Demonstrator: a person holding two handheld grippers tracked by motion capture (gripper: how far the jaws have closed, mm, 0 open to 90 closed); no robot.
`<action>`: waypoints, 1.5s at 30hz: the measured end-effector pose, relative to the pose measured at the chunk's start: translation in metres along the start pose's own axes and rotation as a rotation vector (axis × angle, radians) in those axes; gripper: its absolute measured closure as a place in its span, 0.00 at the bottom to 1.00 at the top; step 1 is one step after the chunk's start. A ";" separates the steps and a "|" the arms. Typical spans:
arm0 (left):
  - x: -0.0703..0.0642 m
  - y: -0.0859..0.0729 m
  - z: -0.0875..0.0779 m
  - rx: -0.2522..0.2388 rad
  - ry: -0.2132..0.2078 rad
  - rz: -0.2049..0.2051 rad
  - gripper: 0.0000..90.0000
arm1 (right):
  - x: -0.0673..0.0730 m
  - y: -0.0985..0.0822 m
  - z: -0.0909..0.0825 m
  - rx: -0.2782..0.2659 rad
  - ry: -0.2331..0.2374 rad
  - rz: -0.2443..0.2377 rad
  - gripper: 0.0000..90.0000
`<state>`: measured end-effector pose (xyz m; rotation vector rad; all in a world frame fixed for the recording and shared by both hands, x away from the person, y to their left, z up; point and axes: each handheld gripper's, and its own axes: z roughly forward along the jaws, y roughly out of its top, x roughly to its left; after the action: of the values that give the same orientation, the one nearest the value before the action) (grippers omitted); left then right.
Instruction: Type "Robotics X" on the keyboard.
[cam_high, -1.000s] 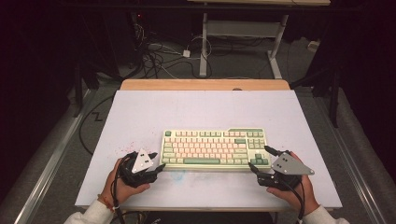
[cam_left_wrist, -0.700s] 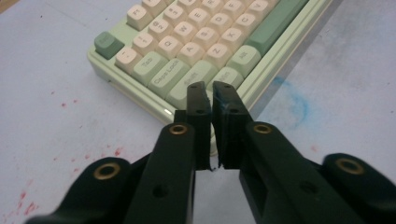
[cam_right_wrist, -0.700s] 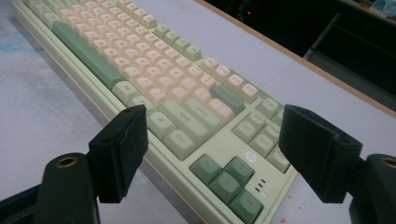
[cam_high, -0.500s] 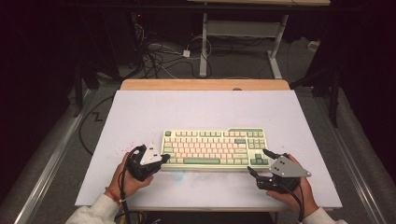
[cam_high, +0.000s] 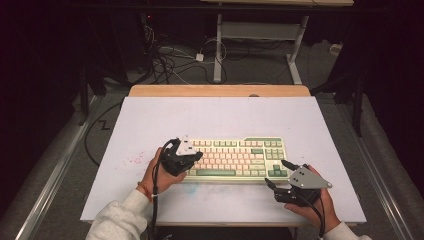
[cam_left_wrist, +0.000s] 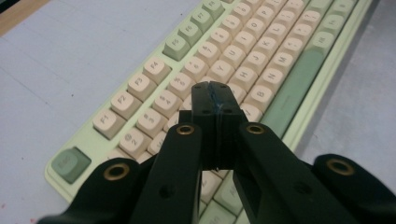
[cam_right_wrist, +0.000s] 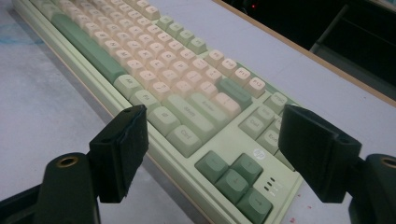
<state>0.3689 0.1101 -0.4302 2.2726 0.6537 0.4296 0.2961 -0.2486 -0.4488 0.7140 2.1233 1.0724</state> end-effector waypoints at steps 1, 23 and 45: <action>0.000 0.003 0.003 0.004 0.004 0.005 0.98 | 0.000 0.000 0.000 0.004 0.000 0.004 0.28; -0.003 0.025 0.046 0.096 0.009 0.033 0.97 | -0.001 -0.002 0.002 0.021 -0.021 -0.016 0.28; -0.006 0.026 0.051 0.130 0.034 0.061 0.97 | -0.001 -0.003 0.003 0.030 -0.035 -0.031 0.28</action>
<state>0.3968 0.0626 -0.4472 2.4182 0.6476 0.4678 0.2982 -0.2494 -0.4520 0.7070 2.1180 1.0066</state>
